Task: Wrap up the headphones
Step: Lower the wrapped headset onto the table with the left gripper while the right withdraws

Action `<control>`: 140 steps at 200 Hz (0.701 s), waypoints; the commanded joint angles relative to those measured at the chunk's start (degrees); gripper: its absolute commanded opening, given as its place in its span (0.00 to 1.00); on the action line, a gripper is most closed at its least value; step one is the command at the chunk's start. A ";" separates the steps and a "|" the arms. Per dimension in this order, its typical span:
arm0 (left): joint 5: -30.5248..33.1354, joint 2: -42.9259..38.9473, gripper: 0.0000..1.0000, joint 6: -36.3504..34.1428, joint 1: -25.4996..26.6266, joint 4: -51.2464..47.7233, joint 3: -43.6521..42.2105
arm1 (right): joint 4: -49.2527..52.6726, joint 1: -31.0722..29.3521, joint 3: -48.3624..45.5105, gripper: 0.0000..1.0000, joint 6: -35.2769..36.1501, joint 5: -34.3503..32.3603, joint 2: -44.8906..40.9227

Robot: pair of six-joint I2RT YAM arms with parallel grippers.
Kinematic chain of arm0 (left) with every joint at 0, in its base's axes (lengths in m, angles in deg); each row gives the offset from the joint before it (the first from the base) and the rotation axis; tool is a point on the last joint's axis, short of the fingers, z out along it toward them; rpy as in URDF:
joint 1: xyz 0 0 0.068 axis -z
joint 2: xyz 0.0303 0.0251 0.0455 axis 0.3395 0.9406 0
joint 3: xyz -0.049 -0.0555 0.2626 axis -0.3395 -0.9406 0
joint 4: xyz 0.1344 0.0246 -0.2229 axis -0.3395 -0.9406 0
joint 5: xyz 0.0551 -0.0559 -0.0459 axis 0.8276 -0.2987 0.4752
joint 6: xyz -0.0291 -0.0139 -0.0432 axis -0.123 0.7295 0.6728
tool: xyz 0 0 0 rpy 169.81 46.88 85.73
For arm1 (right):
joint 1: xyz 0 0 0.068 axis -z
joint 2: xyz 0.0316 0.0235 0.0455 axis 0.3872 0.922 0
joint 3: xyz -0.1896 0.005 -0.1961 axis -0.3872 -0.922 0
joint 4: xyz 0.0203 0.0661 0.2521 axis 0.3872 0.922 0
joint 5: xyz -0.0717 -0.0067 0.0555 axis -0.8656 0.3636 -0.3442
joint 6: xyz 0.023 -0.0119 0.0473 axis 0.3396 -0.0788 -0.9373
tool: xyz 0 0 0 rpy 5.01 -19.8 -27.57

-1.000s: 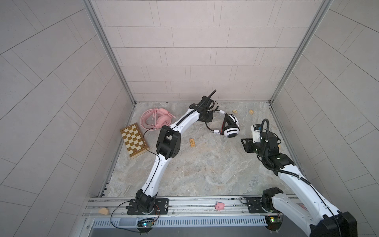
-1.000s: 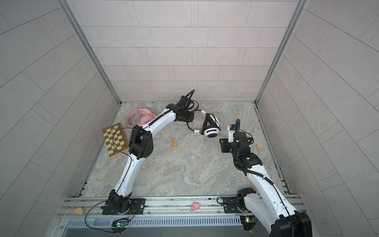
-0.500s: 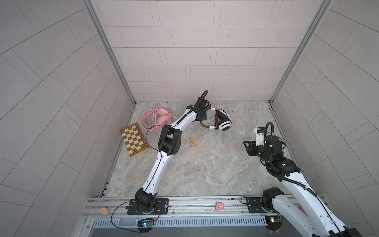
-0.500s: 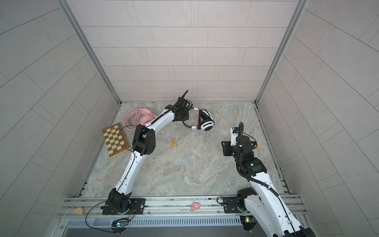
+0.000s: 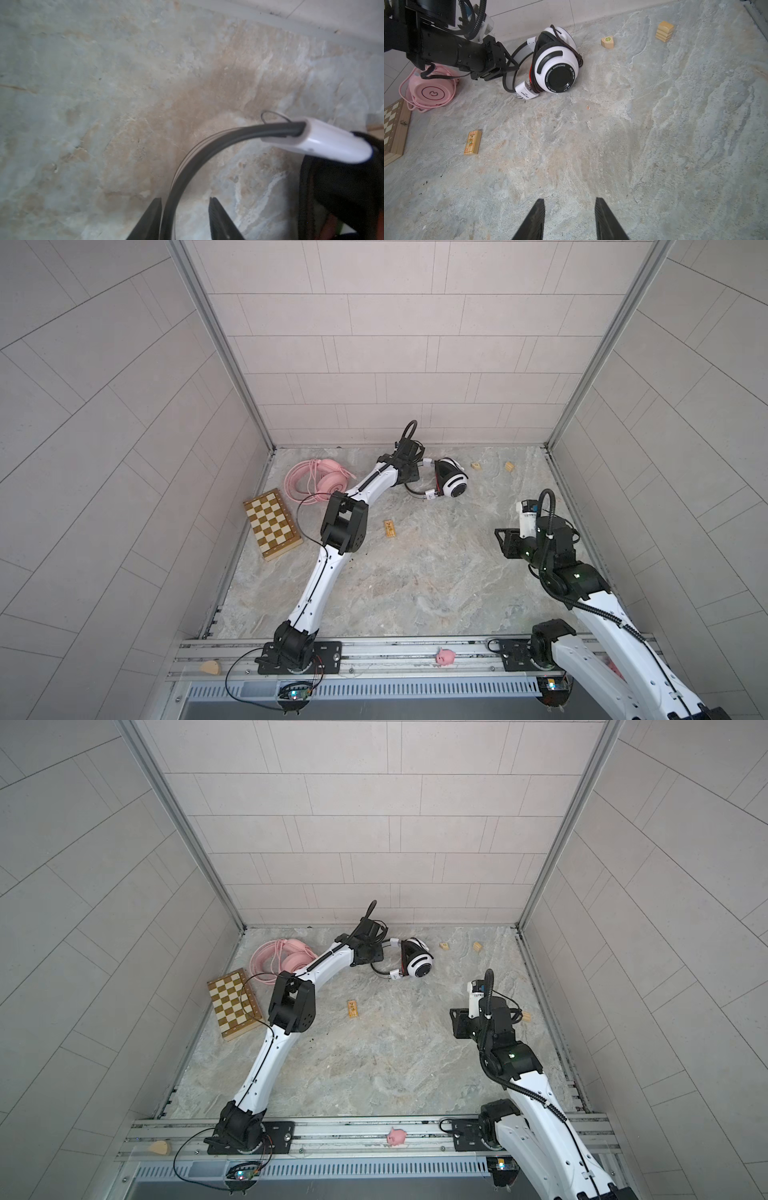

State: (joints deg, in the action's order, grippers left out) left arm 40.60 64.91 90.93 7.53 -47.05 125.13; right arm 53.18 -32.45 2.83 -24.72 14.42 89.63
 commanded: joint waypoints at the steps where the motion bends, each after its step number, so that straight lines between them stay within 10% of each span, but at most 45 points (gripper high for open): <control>1: 0.80 -6.23 0.48 -1.64 -0.39 0.21 -3.26 | -1.26 0.18 0.43 0.41 -0.23 -1.94 0.54; 72: 4.10 -27.21 0.57 -9.80 -0.19 4.95 -21.59 | -1.36 0.38 11.88 0.42 4.25 -7.06 6.21; 140: 14.59 -59.68 0.63 -14.53 -1.47 36.27 -66.28 | -9.24 2.35 12.34 0.69 2.82 -26.19 14.33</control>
State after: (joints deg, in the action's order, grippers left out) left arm 48.46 12.57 79.43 7.18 -24.93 70.70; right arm 49.05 -31.14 18.63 -21.83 -1.47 101.11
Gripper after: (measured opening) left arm 0.577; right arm 0.662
